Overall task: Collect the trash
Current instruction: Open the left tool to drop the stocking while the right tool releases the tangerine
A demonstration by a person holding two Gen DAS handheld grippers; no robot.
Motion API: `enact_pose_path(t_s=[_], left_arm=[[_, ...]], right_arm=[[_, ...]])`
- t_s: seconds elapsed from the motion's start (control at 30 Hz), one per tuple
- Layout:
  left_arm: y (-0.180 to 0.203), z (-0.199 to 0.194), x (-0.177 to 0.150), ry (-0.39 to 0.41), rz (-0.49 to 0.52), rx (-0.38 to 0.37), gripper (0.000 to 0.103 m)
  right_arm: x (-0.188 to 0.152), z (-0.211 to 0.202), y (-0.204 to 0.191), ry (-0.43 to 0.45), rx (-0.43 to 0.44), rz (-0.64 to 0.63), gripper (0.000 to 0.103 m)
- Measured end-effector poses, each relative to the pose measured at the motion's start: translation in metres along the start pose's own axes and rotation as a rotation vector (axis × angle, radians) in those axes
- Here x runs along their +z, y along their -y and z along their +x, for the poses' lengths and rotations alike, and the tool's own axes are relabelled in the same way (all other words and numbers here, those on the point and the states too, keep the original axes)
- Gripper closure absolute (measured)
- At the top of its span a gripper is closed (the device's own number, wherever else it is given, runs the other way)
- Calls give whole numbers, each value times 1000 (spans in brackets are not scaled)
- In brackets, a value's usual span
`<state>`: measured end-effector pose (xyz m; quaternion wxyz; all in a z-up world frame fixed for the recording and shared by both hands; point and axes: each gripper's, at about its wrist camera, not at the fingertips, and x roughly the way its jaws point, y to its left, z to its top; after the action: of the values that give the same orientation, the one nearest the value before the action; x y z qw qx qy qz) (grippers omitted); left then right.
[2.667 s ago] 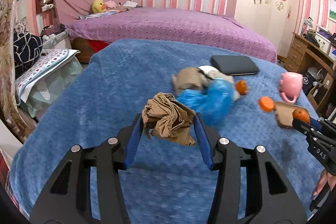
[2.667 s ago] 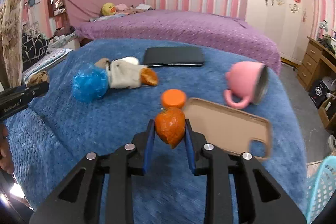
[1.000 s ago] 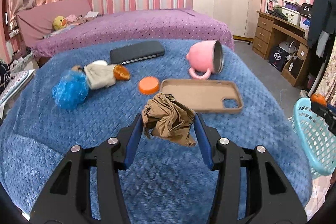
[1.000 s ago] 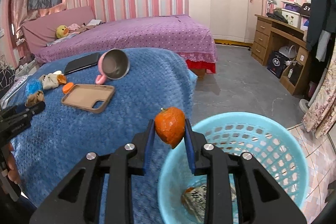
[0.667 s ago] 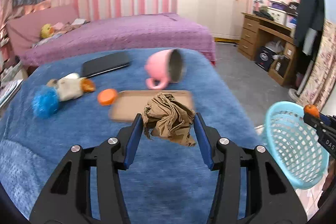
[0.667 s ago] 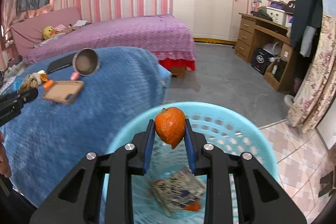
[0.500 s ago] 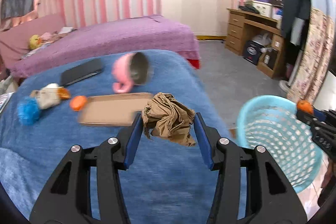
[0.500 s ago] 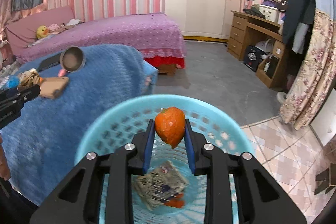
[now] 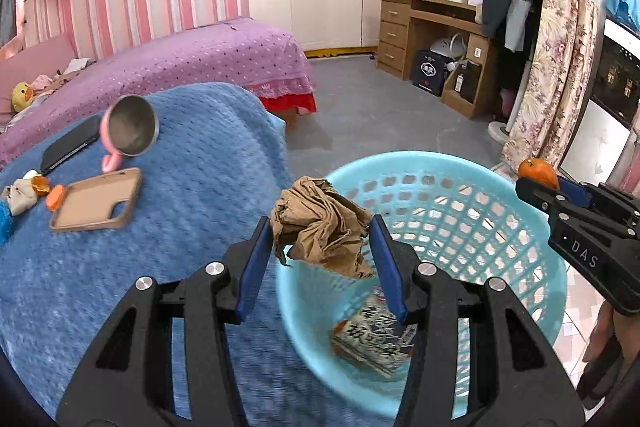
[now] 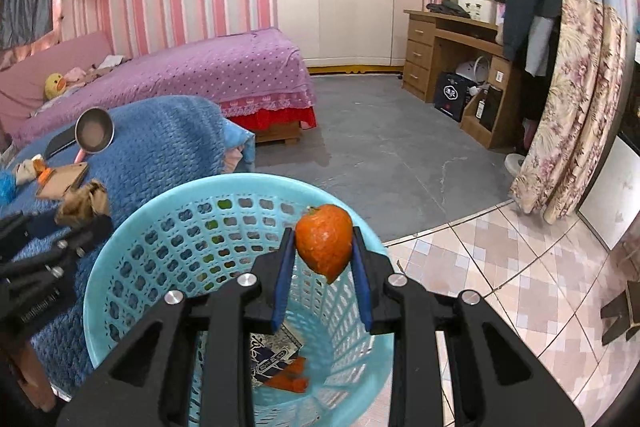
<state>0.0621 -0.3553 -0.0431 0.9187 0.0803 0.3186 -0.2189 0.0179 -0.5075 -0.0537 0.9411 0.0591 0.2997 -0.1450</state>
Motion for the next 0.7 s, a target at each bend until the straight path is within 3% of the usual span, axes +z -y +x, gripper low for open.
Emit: enact_pose_path(t_s=[0.13,0.23,0.33,0.7], left_arm=[[4,1,4,-1,-7,3,50],[-3,2,9,-14,-35,-25,26],[-13,-3,11,3,-56,-3,18],[-53,-5,4,-3,-64,95,12]], right_arm=[[-1,1,1,1,4,13,75],[-2,4,1,-5,7,15,75],[-2,4,2,-7,10,22,75],[-1,14,-7,-15,26,18,75]])
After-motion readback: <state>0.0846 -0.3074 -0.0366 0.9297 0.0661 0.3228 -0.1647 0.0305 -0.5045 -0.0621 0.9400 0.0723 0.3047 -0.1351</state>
